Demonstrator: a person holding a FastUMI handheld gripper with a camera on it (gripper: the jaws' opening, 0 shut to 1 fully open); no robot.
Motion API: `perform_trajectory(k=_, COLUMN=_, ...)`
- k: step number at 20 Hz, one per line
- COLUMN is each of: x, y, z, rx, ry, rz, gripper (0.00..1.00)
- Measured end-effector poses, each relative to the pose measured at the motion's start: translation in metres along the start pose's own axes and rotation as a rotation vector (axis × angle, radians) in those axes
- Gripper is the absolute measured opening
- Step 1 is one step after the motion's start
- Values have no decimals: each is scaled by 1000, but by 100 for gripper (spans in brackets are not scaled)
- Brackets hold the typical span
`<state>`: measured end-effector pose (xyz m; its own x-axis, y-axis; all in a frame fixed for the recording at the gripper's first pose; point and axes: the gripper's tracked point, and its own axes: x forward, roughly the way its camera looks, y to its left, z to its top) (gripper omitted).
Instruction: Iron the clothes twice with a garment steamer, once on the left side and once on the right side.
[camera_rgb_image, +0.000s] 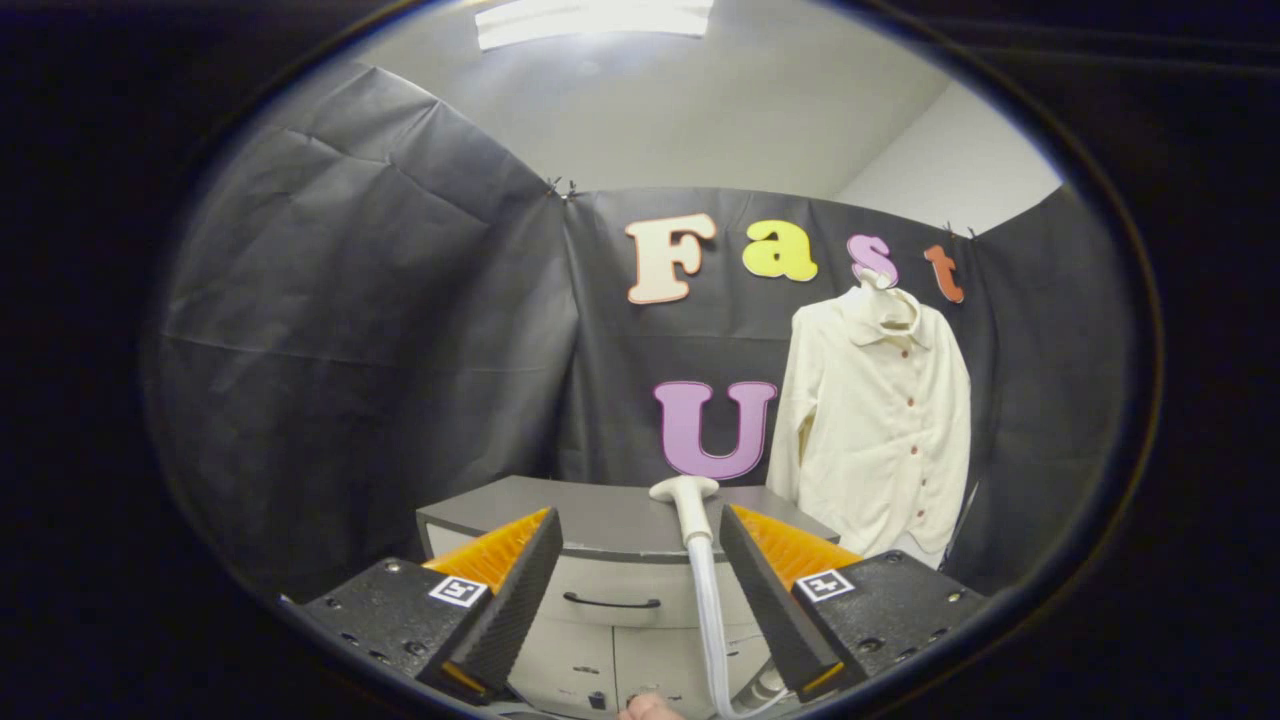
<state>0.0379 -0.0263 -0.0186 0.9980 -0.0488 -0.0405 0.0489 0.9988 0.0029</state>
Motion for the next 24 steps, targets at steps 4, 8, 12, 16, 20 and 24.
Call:
perform_trajectory(k=4, x=15, y=-5, z=-3, rx=-5, ry=3, rz=-9, gripper=96)
perform_trajectory(k=8, x=36, y=-10, z=-12, rx=3, ry=18, rz=-16, gripper=96)
perform_trajectory(k=12, x=56, y=-16, z=-22, rx=28, ry=32, rz=-28, gripper=96)
perform_trajectory(k=16, x=79, y=-23, z=-28, rx=25, ry=48, rz=-43, gripper=96)
perform_trajectory(k=20, x=102, y=-28, z=-37, rx=20, ry=75, rz=-50, gripper=96)
perform_trajectory(k=24, x=124, y=-36, z=-48, rx=14, ry=110, rz=-61, gripper=96)
